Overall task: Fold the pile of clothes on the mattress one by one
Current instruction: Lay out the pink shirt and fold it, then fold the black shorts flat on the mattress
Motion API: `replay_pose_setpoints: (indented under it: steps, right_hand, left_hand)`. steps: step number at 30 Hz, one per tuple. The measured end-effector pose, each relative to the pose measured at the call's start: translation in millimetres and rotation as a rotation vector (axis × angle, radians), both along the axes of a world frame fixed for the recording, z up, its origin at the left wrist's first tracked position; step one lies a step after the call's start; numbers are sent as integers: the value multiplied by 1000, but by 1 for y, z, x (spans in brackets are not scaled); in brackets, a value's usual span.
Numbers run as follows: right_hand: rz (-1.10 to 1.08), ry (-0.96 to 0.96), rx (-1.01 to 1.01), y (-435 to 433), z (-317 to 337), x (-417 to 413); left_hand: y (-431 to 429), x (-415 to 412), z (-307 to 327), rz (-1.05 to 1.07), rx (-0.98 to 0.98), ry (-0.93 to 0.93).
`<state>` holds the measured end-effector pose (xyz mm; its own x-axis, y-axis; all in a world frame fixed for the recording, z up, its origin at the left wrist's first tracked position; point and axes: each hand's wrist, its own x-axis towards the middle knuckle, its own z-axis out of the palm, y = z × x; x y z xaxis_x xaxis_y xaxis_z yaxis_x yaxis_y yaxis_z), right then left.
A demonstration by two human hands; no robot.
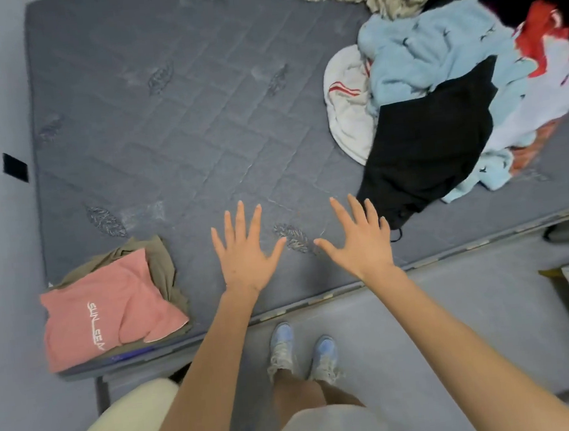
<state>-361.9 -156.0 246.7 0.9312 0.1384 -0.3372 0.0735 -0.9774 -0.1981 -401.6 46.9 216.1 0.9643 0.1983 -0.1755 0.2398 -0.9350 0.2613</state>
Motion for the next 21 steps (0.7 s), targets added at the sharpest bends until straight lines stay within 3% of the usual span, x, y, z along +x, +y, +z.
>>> replay_pose_setpoints:
  steps: [21]
  right_hand:
    - [-462, 26, 36, -130, 20, 87]
  left_hand:
    - [-110, 151, 18, -331, 25, 103]
